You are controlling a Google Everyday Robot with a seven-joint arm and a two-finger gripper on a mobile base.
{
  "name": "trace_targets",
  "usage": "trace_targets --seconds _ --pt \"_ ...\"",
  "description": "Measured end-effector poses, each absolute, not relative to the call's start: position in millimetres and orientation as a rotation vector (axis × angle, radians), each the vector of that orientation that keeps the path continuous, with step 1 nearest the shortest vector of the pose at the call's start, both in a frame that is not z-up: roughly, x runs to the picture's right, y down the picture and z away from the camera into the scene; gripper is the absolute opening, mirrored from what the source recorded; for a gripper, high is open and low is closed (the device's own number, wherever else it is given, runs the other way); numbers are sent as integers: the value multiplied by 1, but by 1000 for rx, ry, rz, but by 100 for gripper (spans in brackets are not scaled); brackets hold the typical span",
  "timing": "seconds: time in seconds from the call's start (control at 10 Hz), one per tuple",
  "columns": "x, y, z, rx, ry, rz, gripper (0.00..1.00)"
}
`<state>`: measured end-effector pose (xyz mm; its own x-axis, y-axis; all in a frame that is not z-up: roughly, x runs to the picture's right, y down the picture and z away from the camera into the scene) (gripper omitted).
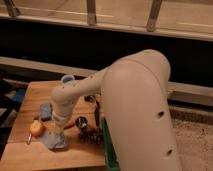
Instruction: Place towel in table surface
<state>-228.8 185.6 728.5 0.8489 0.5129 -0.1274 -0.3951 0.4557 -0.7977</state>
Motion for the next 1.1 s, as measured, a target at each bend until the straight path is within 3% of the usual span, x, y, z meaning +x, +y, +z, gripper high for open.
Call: trace_targets --seconds 0.3,0.6,0.8,1.1 --pt "-212 124 705 -847 -190 599 0" --pt "-184 66 710 -764 -238 658 0" --pt "-177 55 714 -748 -237 660 0" --pt "-180 87 719 -805 -164 561 0"
